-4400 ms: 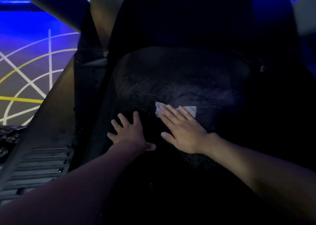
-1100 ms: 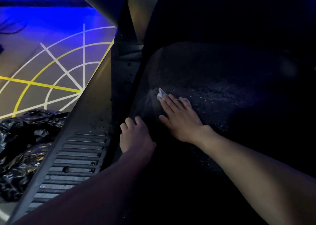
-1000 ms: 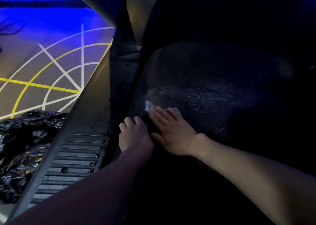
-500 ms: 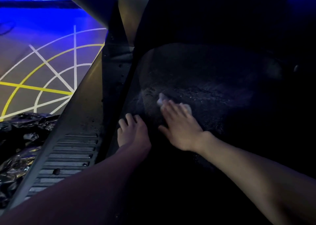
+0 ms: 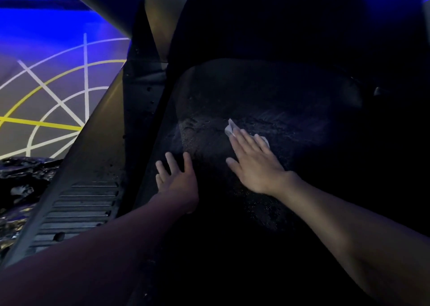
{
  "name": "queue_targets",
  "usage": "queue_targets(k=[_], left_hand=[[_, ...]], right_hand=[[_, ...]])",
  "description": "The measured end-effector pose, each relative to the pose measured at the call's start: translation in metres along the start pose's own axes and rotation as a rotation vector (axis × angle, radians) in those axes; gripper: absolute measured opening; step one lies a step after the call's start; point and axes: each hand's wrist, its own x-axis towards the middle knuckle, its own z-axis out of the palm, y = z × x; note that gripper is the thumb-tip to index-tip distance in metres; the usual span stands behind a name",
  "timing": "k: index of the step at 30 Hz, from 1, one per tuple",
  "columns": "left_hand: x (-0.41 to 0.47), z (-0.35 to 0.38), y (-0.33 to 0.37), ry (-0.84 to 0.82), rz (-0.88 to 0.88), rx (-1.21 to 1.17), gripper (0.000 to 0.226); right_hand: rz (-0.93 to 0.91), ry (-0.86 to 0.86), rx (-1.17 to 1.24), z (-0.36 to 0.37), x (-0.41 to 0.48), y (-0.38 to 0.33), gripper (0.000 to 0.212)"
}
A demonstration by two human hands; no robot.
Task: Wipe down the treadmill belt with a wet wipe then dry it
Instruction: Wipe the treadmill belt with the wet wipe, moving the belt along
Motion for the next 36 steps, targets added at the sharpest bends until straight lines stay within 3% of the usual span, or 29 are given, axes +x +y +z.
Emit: queue_targets(k=[5, 9, 13, 17, 21, 22, 25, 27, 30, 33, 36], left_hand=[[0.009, -0.005, 0.008, -0.105, -0.067, -0.082, 0.117], [0.007, 0.0, 0.009, -0.094, -0.029, -0.045, 0.129], [0.006, 0.002, 0.021, -0.022, -0.067, -0.057, 0.126], [0.004, 0.003, 0.029, 0.056, 0.013, -0.021, 0.118], [-0.001, 0.008, 0.033, 0.171, 0.148, 0.098, 0.097], [-0.003, 0.01, 0.035, 0.193, 0.187, 0.11, 0.091], [-0.005, 0.015, 0.038, 0.224, 0.233, 0.125, 0.077], [-0.007, 0.014, 0.045, 0.196, 0.198, 0.128, 0.077], [-0.012, 0.008, 0.065, 0.034, 0.12, 0.054, 0.094], [-0.014, 0.01, 0.083, -0.079, 0.064, -0.059, 0.112], [-0.012, 0.014, 0.087, -0.074, 0.06, -0.073, 0.116]], right_hand=[[-0.271, -0.049, -0.06, 0.008, -0.024, -0.002, 0.071], [0.02, -0.008, 0.001, 0.004, -0.015, 0.01, 0.072], [-0.279, -0.065, -0.054, 0.012, -0.035, -0.002, 0.073], [0.014, 0.013, 0.0, 0.007, -0.026, 0.024, 0.073], [-0.275, -0.046, -0.101, 0.019, -0.046, 0.012, 0.074], [-0.271, -0.044, -0.078, 0.017, -0.046, 0.022, 0.072], [0.039, 0.027, 0.026, 0.009, -0.04, 0.044, 0.075], [0.007, -0.008, 0.032, 0.014, -0.047, 0.032, 0.076], [-0.149, -0.067, -0.002, 0.016, -0.063, 0.027, 0.072], [0.064, -0.004, 0.059, 0.008, -0.058, 0.042, 0.068], [-0.008, -0.045, 0.034, 0.017, -0.064, 0.031, 0.066]])
